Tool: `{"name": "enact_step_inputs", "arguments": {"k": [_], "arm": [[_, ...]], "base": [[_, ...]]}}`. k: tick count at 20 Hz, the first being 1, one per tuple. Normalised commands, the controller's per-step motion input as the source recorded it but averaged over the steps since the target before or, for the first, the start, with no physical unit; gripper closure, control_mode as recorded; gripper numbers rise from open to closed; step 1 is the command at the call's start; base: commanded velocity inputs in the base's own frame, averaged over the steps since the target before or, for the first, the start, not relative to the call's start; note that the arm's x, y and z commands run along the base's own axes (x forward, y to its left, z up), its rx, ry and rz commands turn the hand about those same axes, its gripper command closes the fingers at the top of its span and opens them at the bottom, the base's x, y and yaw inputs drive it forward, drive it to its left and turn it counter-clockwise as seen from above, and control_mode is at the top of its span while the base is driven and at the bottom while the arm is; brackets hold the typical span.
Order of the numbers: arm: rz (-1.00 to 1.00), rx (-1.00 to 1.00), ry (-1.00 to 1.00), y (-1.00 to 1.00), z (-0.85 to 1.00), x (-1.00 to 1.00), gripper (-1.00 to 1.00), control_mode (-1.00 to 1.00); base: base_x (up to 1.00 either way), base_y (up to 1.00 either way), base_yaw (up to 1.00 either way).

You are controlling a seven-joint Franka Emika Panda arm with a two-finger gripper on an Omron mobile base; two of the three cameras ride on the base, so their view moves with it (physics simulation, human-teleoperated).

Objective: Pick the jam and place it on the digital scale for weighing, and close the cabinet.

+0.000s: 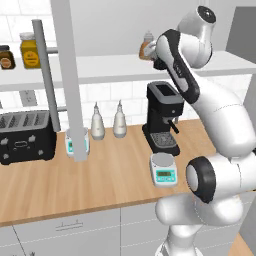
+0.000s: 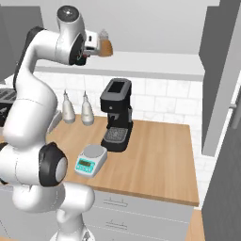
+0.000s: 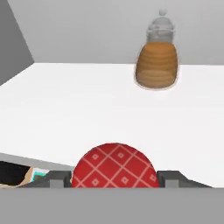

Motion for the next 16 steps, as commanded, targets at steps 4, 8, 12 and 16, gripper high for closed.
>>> {"name": "enact_step_inputs", "arguments": {"k": [4,8,12,16], "arm": [[0.33,0.01,-0.12,-0.32,0.0,-1.0,1.0,-1.0],[0.43,0.0,-0.13,-0.42,-0.01,-1.0,1.0,-1.0],[0.41,0.0,-0.2,-0.39,-0.19,-1.0,1.0,-1.0],[0.41,0.03,-0.19,-0.31,-0.5,-0.89,1.0,-1.0]], "base": [[0.0,0.0,0.0],[0.0,0.0,0.0],[0.0,0.0,0.0],[0.0,0.0,0.0]]}}
